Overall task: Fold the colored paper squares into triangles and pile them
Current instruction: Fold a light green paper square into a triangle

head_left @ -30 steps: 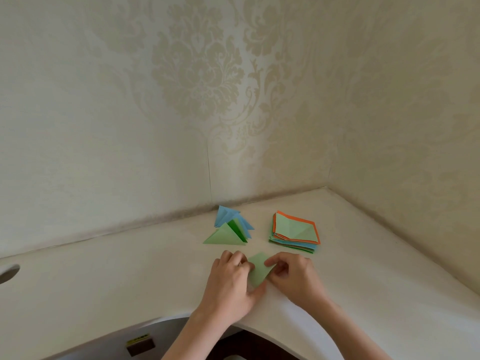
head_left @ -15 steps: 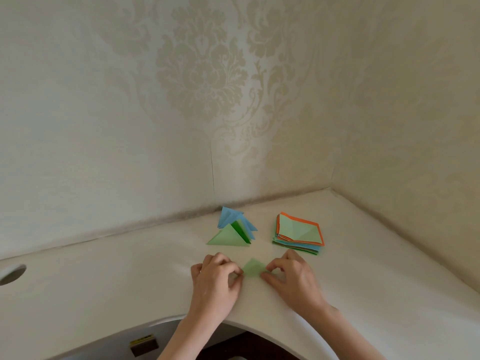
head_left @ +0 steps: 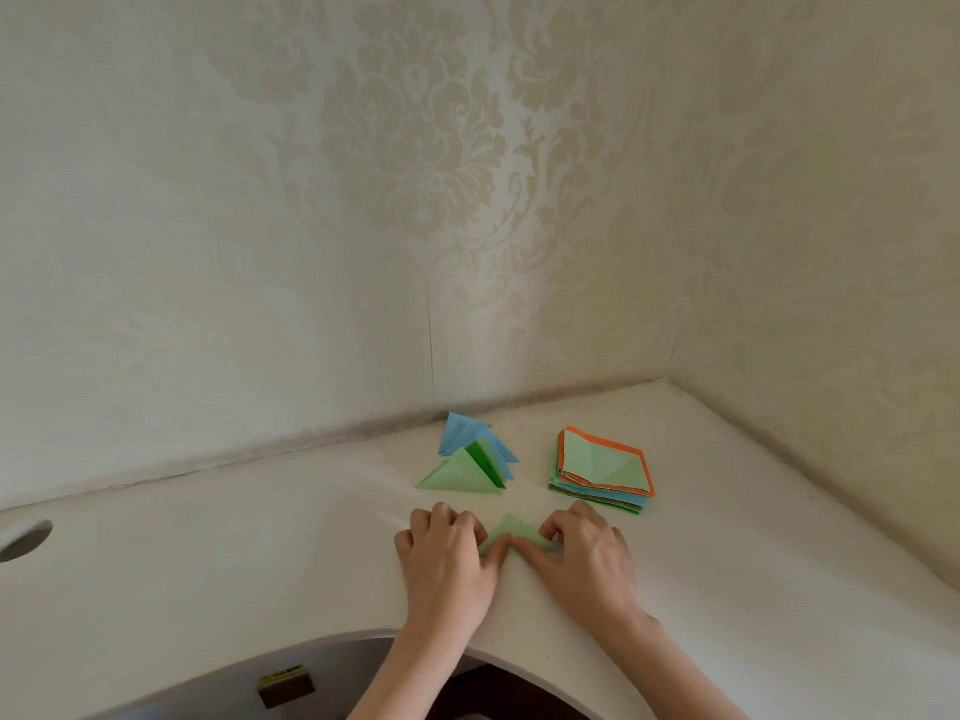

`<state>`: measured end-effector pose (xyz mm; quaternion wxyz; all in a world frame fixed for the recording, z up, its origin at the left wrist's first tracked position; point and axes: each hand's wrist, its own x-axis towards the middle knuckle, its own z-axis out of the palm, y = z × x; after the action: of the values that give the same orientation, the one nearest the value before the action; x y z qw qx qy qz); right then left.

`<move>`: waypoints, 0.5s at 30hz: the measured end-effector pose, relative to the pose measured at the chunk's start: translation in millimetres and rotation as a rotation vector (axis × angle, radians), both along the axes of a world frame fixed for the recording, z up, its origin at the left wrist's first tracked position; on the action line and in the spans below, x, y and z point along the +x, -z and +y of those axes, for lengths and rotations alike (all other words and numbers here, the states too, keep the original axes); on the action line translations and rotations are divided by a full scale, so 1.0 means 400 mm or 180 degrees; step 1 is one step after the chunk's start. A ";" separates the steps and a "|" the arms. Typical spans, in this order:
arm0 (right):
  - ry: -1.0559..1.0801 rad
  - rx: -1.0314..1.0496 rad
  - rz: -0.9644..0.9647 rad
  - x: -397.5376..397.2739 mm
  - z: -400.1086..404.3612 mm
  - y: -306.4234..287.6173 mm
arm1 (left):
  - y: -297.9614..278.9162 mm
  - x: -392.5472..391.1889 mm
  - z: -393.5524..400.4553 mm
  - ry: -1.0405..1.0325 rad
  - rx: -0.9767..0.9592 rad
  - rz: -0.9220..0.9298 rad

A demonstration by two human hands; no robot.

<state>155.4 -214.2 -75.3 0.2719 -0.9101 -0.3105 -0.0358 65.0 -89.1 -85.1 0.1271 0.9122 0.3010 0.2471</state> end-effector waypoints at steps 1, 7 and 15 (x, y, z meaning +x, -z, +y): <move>0.0016 -0.0009 0.0011 0.002 -0.001 -0.001 | -0.001 0.000 0.002 -0.0003 -0.0045 -0.0005; 0.0056 -0.0020 0.0346 0.018 -0.007 -0.009 | -0.013 -0.007 0.010 0.0068 -0.0368 0.0161; -0.0114 0.0354 0.0752 0.041 -0.017 0.000 | -0.029 -0.028 0.036 0.0327 -0.0848 -0.0054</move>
<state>172.0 -220.8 -75.3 0.3573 -0.8858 -0.2901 0.0595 53.7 -74.6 -73.4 0.2621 0.8994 0.2829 0.2059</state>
